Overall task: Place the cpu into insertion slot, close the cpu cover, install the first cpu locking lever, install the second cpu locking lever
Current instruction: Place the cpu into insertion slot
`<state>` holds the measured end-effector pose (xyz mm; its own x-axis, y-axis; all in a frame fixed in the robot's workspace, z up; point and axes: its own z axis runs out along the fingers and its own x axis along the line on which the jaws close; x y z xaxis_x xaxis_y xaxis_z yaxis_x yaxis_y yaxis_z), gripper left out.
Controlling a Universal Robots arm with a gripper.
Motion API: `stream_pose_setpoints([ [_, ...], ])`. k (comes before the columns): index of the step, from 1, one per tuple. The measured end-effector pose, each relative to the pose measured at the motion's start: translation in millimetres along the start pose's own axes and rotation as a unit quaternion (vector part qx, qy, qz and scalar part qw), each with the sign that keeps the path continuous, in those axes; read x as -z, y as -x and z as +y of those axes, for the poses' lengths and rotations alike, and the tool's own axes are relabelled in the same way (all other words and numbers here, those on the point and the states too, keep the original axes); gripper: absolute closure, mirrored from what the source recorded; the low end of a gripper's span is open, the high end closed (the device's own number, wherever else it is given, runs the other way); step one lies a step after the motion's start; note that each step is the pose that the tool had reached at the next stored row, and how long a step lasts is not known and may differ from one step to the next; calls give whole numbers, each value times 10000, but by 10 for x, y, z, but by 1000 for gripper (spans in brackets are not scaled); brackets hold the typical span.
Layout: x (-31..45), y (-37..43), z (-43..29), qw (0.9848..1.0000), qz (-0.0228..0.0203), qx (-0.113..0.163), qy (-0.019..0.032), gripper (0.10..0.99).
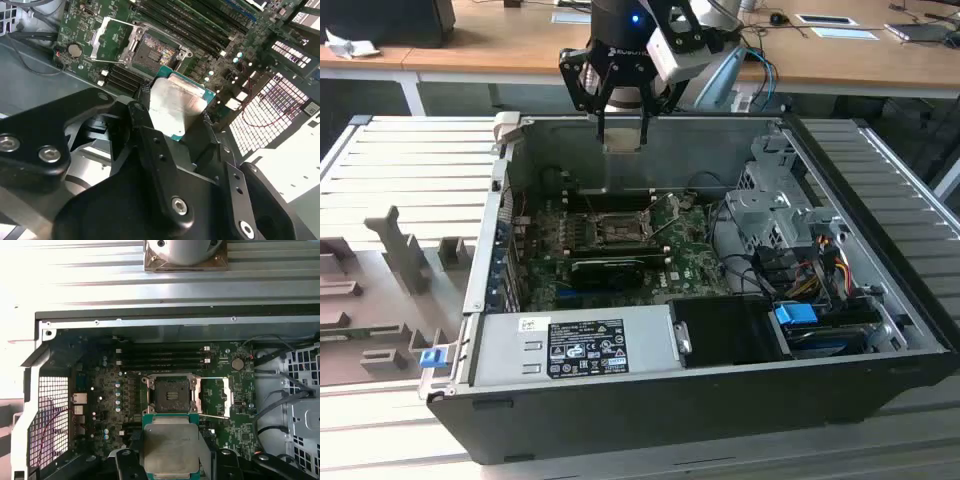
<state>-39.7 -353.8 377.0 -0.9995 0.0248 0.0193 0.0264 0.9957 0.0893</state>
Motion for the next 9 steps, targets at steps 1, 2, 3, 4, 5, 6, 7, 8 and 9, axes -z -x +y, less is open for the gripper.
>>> stream_pose_setpoints([
  [1, 0, 1, 0, 10000, -5, -55, 1, 557],
  [2, -1, 0, 0, 9999, -10, -109, 2, 557],
  [3, -1, 0, 0, 9999, -15, -163, 3, 557],
  [4, -1, 0, 0, 9998, -17, -188, 3, 557],
  [5, -2, 0, 0, 9997, -20, -223, 4, 557],
  [6, -3, 0, 0, 9996, -24, -269, 5, 557],
  [7, -3, -2, 0, 9995, -26, -300, 5, 557],
  [8, -5, -1, 0, 9995, -28, -317, 6, 557],
  [9, -7, -1, -1, 9995, -29, -327, 6, 557],
])
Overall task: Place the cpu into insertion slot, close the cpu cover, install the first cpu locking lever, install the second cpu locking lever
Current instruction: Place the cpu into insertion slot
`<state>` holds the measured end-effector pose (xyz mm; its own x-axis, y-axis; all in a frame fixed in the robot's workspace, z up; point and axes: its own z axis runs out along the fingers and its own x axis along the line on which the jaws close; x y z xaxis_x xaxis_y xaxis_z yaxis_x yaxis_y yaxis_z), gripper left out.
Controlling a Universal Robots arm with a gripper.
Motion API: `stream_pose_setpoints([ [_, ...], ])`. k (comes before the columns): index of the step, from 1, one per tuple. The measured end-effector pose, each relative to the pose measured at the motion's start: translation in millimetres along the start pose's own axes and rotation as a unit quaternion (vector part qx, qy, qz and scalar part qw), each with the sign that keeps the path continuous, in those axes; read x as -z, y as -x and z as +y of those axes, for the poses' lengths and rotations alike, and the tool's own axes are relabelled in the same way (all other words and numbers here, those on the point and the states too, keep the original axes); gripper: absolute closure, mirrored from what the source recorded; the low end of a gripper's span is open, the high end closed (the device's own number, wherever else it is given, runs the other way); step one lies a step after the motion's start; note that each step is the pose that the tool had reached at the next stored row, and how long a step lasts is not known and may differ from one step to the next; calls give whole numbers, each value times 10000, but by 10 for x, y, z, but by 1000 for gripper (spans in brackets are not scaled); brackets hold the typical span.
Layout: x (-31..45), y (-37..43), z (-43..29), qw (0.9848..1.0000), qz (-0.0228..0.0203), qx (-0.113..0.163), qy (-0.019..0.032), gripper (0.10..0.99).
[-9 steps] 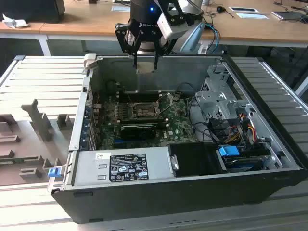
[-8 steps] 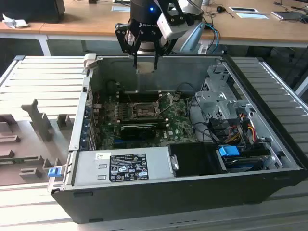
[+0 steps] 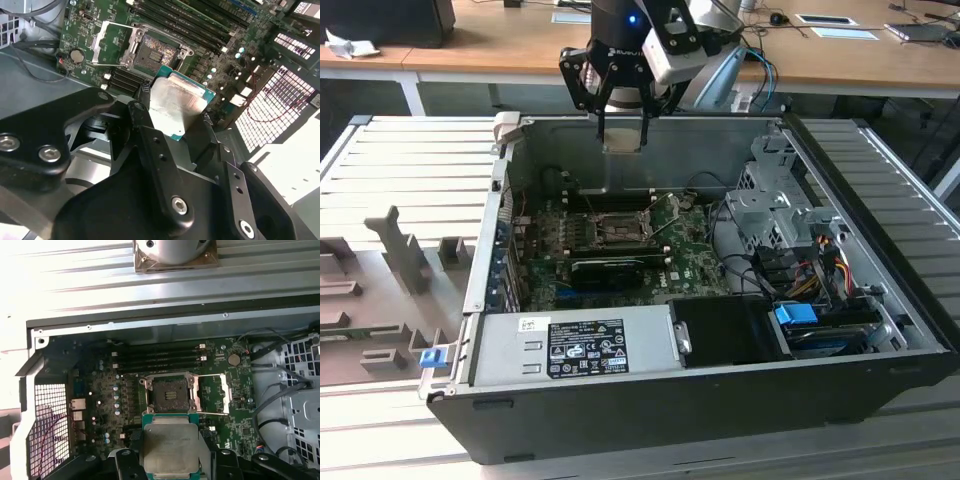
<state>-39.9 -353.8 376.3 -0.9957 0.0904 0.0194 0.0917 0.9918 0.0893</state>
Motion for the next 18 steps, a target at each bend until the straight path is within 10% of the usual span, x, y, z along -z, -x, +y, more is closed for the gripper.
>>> stream_pose_setpoints([
  [18, -20, 0, -2, 9999, -12, -132, 3, 557],
])
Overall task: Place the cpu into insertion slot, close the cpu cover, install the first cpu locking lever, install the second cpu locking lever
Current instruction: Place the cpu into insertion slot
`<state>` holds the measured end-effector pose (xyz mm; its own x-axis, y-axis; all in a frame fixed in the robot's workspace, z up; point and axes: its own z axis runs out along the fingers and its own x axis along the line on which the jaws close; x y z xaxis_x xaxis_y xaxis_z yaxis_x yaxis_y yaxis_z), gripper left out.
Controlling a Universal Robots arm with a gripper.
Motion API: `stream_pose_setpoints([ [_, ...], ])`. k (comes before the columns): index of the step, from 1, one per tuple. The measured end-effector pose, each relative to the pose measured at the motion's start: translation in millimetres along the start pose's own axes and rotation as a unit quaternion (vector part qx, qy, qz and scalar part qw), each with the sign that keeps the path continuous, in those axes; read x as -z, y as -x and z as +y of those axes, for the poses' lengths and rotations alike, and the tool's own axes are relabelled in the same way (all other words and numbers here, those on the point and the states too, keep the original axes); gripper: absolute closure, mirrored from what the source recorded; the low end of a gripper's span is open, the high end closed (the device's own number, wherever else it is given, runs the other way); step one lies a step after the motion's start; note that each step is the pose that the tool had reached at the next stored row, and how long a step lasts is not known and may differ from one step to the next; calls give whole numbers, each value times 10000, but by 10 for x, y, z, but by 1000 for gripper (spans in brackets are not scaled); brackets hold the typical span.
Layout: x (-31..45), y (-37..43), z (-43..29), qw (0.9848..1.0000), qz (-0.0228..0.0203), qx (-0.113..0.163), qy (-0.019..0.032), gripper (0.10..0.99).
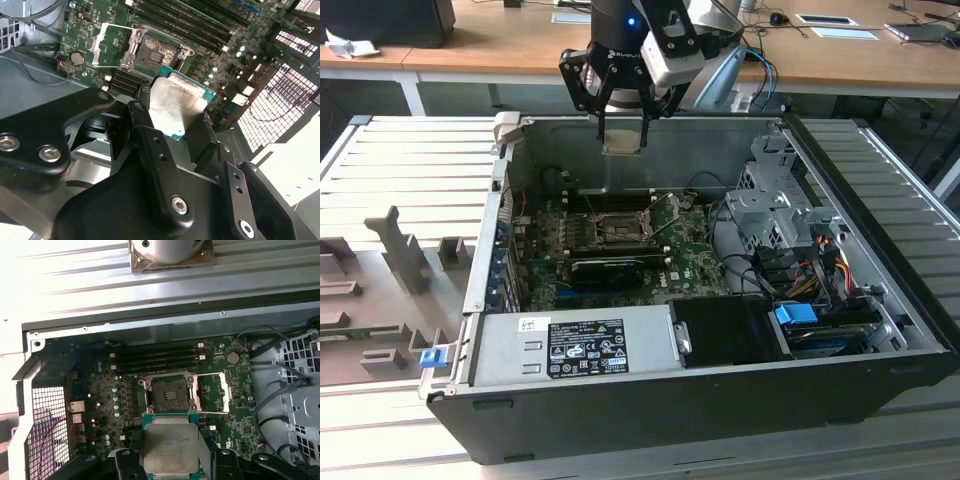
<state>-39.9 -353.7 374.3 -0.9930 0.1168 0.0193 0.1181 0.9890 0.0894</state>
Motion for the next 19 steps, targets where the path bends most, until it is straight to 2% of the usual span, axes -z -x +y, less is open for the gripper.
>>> stream_pose_setpoints([
  [19, -4, 0, 0, 9987, -47, -506, -4, 557],
])
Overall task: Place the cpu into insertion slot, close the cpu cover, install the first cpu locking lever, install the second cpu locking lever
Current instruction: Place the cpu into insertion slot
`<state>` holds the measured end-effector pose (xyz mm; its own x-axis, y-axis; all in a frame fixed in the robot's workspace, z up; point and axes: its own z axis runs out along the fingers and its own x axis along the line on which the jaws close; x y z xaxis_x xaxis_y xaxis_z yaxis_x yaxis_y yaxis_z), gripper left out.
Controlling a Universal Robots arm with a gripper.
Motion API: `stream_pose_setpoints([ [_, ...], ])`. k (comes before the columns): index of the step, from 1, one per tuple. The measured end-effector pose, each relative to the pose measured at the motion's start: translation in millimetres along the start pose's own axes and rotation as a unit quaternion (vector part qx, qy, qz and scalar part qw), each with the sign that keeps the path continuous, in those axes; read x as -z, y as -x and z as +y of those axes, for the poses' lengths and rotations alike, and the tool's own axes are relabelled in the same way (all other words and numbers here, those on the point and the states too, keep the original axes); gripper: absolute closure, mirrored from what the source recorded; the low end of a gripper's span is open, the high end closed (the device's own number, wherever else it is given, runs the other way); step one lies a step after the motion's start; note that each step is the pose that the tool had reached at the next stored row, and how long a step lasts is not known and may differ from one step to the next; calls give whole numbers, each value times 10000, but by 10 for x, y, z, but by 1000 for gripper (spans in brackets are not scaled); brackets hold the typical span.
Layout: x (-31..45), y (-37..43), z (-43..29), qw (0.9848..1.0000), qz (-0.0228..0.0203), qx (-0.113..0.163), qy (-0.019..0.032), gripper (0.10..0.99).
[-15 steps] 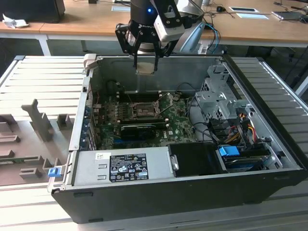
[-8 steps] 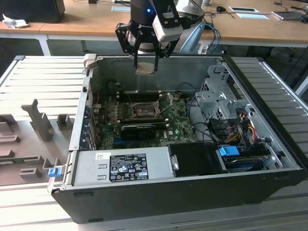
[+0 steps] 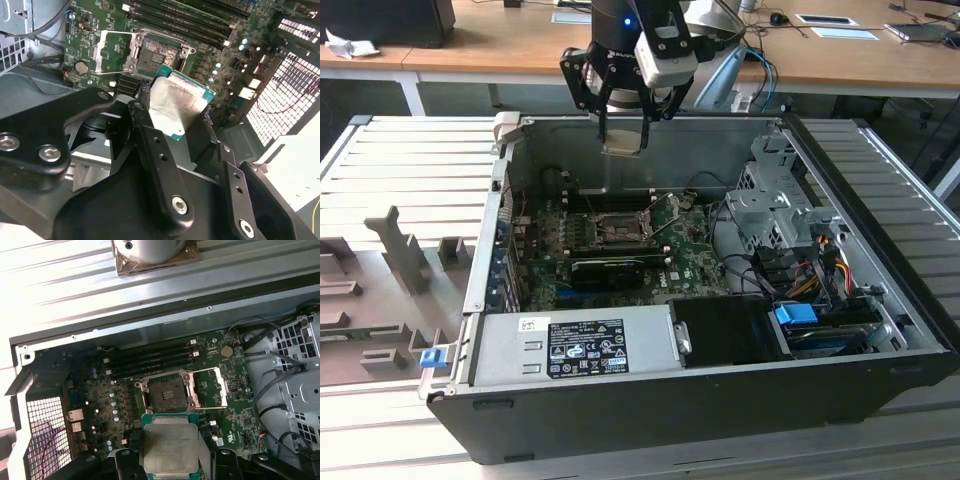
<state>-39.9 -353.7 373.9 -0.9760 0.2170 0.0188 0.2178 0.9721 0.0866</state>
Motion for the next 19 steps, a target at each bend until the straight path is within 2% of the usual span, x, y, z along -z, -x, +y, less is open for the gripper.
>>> stream_pose_setpoints([
  [7, -2, 0, 0, 9997, -21, -241, 2, 557],
  [12, -10, 0, 0, 9988, -44, -495, 8, 557],
  [19, -49, 1, -4, 9985, -47, -537, 6, 557],
])
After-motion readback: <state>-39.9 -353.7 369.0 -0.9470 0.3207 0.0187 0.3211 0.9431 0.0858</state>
